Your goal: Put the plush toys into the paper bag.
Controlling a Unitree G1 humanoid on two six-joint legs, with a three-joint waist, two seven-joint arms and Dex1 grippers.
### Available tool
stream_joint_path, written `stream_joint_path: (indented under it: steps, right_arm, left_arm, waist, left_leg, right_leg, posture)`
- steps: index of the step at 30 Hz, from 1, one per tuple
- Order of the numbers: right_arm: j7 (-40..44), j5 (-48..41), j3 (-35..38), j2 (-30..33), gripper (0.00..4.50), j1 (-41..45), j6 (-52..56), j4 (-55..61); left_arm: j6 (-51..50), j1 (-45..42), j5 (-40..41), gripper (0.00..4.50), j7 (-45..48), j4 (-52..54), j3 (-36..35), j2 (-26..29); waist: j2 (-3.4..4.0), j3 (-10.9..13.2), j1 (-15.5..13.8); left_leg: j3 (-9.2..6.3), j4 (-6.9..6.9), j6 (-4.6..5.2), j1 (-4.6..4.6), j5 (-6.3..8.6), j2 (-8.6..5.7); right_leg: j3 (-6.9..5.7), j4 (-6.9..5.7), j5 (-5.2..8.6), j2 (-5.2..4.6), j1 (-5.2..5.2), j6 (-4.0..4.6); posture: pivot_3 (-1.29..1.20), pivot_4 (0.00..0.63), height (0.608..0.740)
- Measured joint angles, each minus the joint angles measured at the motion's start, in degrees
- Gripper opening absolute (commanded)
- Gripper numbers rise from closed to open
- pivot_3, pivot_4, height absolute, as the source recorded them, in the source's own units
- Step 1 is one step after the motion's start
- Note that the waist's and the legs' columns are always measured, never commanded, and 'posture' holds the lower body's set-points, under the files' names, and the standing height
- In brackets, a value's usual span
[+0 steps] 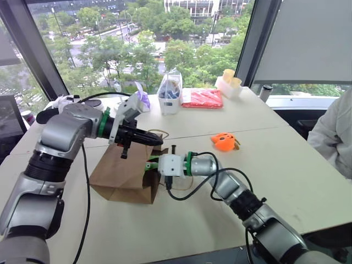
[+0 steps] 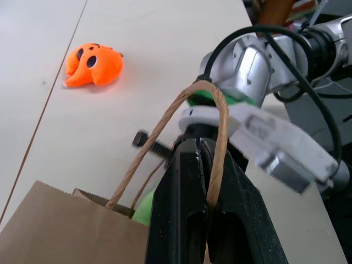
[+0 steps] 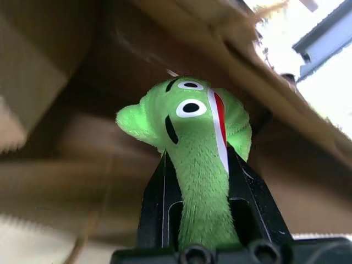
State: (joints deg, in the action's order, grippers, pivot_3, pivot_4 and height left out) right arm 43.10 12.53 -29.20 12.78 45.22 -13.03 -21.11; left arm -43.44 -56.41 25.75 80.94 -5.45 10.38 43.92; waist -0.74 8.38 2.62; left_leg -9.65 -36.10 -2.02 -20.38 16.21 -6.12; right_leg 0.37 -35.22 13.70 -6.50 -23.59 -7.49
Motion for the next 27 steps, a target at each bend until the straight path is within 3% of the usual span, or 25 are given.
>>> stream_joint_path:
  steps: [6, 15, 21, 27]
  right_arm:
    - [-1.3, 1.9, -0.3, -4.7, 0.01, 3.3, -3.3, -9.1]
    - [-2.6, 2.1, 0.3, -7.5, 4.47, 4.9, -5.3, -15.0]
    - [-3.2, 1.7, 2.9, -3.1, 4.47, -1.6, -2.9, -2.4]
    - [-3.2, -4.0, 11.7, 2.8, 4.47, -11.5, 7.2, 17.3]
  left_arm:
    - [0.0, 0.0, 0.0, 0.0, -0.1, 0.0, 0.0, -0.4]
    - [0.0, 0.0, 0.0, 0.0, -1.1, 0.0, -0.7, -0.1]
    - [-1.2, 0.0, 1.2, 0.0, -2.2, 0.1, -2.7, 0.3]
    - [-3.4, 1.0, 2.8, 0.0, -4.1, 1.7, -5.0, 1.0]
  waist:
    - [0.0, 0.0, 0.0]
    - [0.0, 0.0, 0.0]
    - [0.0, 0.0, 0.0]
    - [-0.01, 0.0, -0.1]
  left_leg:
    - [-0.02, 0.01, -0.01, -0.01, 0.0, 0.0]
    - [-0.04, 0.01, -0.02, -0.01, -0.01, -0.01]
    - [-0.06, 0.03, -0.02, -0.03, 0.0, -0.01]
    - [-0.04, -0.01, -0.01, -0.03, 0.0, -0.01]
  right_leg:
    - [0.01, -0.01, -0.01, 0.0, -0.01, 0.01]
    - [0.02, -0.06, -0.01, 0.0, -0.04, 0.01]
    - [0.02, -0.1, -0.01, 0.0, -0.08, 0.01]
    - [0.04, -0.07, -0.01, 0.0, -0.04, 0.01]
  posture:
    - [0.0, 0.15, 0.74]
    - [0.0, 0.15, 0.74]
    - [0.0, 0.15, 0.74]
    - [0.0, 0.15, 0.74]
